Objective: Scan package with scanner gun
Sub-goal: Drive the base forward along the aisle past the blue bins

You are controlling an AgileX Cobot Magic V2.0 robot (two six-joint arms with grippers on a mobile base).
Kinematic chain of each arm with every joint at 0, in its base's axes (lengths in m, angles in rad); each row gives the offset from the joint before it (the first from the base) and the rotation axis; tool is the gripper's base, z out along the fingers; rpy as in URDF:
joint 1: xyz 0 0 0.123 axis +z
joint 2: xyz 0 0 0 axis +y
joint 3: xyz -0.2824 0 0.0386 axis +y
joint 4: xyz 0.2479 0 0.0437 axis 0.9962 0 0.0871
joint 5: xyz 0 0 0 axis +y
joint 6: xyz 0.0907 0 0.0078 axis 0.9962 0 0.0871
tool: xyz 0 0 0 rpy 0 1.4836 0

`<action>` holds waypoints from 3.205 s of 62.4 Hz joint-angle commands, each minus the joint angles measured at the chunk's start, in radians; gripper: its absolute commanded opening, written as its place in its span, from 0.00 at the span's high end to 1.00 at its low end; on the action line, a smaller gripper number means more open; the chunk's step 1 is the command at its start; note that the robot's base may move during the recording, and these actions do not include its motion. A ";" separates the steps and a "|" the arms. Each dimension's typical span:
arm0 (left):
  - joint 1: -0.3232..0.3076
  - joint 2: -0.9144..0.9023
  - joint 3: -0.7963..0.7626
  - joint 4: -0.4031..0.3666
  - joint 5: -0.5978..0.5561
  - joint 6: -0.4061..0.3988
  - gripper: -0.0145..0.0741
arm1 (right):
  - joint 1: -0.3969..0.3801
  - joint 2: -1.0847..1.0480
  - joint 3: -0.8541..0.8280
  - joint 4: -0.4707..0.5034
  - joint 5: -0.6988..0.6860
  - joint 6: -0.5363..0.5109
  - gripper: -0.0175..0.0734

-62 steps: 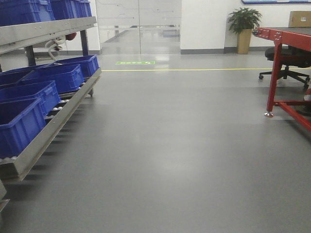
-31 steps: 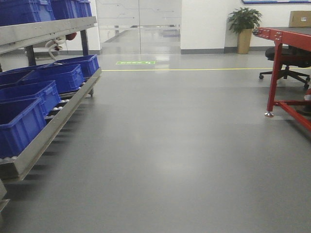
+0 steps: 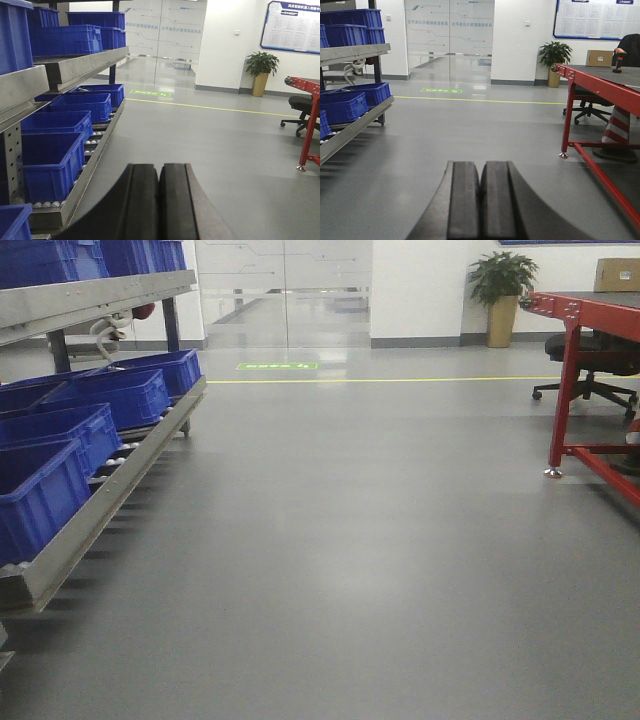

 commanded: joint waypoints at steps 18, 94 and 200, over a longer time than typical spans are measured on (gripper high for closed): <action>0.003 -0.003 -0.002 0.002 -0.023 0.005 0.96 | 0.000 -0.001 -0.001 0.000 -0.018 0.001 0.99; -0.029 -0.003 -0.002 0.002 -0.023 0.005 0.96 | -0.061 -0.001 -0.001 0.000 -0.018 0.001 0.99; -0.030 -0.003 -0.002 0.002 -0.023 0.005 0.96 | 0.027 -0.001 -0.001 0.000 -0.018 0.001 0.99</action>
